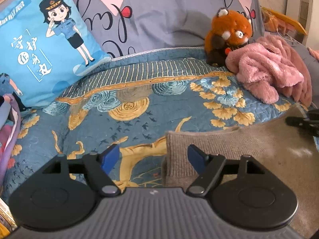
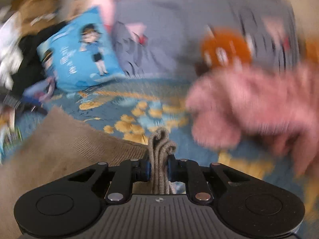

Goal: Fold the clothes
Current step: 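Lift the ribbed edge with the right gripper while the left grasps and releases the sweater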

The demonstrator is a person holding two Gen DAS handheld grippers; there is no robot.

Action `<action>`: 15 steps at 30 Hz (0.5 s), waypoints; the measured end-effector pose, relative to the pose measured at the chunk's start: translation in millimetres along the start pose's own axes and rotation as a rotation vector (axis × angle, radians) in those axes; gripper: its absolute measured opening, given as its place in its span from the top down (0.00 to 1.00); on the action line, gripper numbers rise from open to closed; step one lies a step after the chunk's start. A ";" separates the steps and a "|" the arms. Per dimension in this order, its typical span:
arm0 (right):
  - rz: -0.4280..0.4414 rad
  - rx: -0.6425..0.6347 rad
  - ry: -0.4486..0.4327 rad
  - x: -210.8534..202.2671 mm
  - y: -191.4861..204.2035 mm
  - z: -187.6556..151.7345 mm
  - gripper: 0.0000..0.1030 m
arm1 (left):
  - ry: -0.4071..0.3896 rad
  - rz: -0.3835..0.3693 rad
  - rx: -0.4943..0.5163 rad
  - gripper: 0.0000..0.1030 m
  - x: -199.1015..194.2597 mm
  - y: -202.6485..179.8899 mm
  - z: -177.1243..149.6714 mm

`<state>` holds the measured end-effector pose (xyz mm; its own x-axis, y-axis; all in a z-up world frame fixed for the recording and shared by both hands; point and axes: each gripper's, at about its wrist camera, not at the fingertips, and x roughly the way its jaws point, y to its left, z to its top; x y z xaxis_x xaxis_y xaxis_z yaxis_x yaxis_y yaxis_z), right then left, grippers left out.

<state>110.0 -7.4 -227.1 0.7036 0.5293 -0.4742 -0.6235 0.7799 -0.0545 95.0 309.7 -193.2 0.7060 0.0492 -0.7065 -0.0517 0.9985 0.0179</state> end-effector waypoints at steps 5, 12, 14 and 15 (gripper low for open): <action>0.045 -0.255 -0.145 -52.7 42.4 6.3 0.86 | 0.024 -0.033 0.008 0.20 3.9 12.1 -3.9; 0.118 -0.291 -0.202 -96.8 51.0 15.1 0.86 | 0.054 -0.198 0.000 0.18 6.5 23.9 -17.3; 0.149 -0.331 -0.200 -106.8 57.9 14.7 0.86 | 0.040 -0.234 -0.008 0.15 6.9 24.3 -18.6; 0.162 -0.353 -0.199 -111.0 61.6 14.1 0.86 | 0.032 -0.259 -0.014 0.14 7.3 24.7 -18.7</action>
<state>-1.7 -13.4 -165.5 0.6176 0.7165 -0.3245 -0.7852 0.5380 -0.3065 85.7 334.3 -211.2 0.6744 -0.2092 -0.7081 0.1180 0.9772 -0.1764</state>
